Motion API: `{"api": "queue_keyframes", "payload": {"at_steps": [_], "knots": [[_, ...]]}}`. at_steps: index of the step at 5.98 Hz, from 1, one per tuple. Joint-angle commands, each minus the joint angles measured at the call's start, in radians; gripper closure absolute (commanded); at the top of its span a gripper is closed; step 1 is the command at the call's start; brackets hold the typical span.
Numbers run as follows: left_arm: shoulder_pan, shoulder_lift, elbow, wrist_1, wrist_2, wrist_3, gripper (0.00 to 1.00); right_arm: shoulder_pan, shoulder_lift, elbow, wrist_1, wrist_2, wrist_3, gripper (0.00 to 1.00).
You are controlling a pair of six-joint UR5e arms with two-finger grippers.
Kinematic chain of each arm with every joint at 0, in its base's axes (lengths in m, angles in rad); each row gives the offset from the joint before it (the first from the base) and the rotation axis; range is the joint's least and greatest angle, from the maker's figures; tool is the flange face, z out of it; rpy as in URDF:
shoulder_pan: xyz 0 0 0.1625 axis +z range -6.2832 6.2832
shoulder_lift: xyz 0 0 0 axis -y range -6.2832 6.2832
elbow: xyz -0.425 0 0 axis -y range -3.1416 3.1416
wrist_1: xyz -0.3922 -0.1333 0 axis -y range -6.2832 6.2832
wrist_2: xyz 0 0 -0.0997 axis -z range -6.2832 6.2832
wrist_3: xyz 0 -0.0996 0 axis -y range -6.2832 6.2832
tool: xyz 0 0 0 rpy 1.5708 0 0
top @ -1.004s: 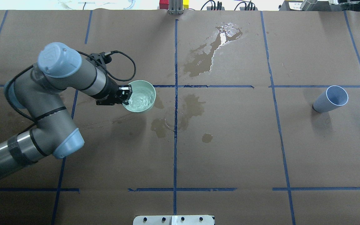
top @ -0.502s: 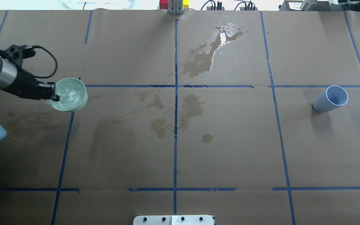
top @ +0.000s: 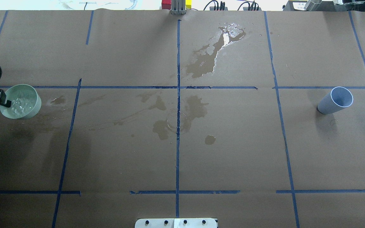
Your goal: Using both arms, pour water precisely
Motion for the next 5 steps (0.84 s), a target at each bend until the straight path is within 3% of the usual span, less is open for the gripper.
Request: {"api": "queue_keyframes", "payload": {"at_steps": [1, 5], "knots": [[-0.004, 0.0, 0.227, -0.255, 0.001, 0.013, 1.0, 0.0, 0.0, 0.0, 0.002, 0.0, 0.0, 0.0], [0.002, -0.022, 0.274, -0.278, 0.003, -0.024, 1.0, 0.0, 0.0, 0.0, 0.009, 0.0, -0.002, 0.0]]}}
